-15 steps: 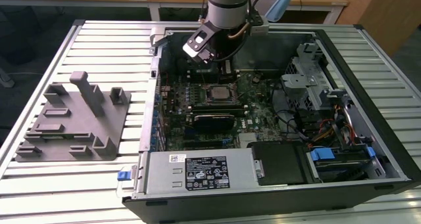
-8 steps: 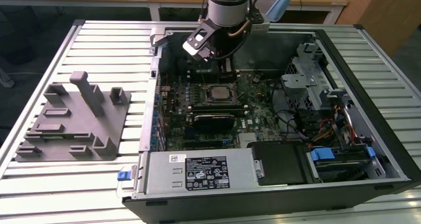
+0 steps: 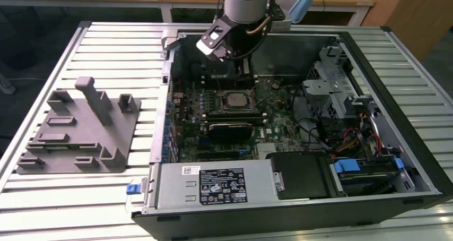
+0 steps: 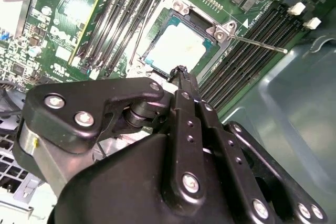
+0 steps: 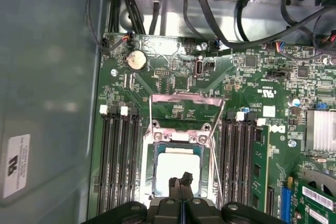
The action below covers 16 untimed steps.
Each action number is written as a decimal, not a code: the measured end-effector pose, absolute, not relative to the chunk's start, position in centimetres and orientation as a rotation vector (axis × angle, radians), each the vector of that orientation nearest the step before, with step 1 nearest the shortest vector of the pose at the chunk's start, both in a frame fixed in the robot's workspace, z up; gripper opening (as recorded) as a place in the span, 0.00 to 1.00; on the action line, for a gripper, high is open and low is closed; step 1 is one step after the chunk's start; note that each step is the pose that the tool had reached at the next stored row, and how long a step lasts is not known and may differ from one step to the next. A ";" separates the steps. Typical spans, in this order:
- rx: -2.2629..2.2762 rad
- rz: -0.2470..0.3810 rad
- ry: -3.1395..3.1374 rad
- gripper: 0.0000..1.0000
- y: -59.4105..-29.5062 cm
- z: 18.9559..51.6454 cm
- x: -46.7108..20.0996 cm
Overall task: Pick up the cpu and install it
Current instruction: 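Close the cpu cover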
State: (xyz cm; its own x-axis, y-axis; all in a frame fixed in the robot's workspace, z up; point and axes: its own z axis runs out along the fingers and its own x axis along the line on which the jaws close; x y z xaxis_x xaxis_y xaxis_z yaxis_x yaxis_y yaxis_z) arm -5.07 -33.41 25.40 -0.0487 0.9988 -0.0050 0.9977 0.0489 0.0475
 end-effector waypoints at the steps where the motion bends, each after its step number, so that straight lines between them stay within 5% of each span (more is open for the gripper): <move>1: 2.141 0.048 2.248 0.11 -33.4 25.5 -5.1; 16: 2.141 0.048 2.249 0.11 -33.4 26.6 -5.0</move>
